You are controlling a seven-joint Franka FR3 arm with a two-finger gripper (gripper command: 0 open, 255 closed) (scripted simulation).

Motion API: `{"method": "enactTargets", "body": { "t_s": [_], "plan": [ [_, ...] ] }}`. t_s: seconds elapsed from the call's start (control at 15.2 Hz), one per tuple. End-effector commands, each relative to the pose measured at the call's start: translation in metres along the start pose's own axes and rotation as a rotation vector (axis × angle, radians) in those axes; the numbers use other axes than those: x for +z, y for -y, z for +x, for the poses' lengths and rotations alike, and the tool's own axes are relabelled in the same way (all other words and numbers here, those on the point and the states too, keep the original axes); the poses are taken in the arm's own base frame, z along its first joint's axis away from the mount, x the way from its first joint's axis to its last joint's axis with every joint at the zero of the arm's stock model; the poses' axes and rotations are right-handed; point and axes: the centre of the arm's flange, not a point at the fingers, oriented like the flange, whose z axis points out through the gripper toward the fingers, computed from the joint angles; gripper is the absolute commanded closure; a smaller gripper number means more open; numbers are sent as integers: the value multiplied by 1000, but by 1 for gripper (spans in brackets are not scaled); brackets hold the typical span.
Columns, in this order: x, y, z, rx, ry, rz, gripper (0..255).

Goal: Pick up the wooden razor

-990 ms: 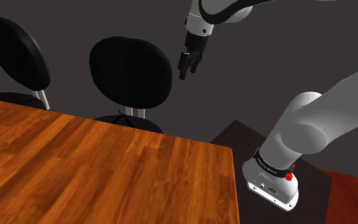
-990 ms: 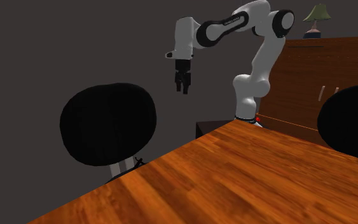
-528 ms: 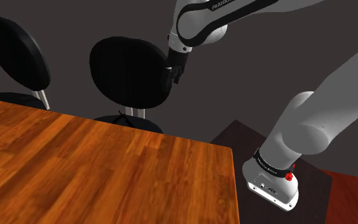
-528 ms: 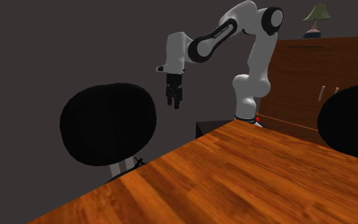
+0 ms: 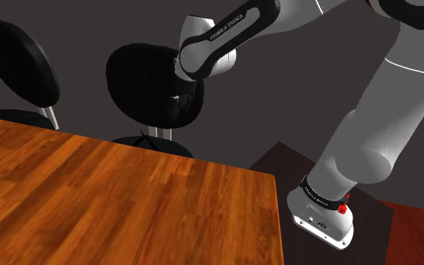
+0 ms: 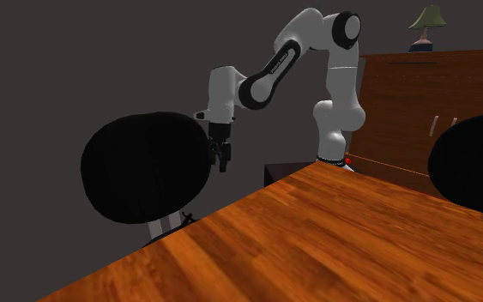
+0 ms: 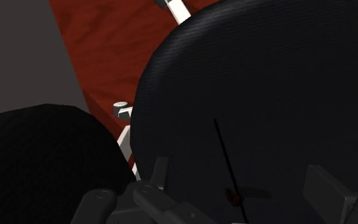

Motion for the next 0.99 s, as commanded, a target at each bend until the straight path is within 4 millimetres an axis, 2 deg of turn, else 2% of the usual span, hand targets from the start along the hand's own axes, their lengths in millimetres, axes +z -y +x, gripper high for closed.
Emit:
{"method": "enactTargets", "body": {
  "t_s": [0.0, 0.79, 0.92],
  "plan": [
    [19, 2, 14, -18, -11, 7, 0],
    [132, 41, 106, -122, -66, 49, 0],
    [142, 39, 105, -122, -66, 49, 0]
  ]
}}
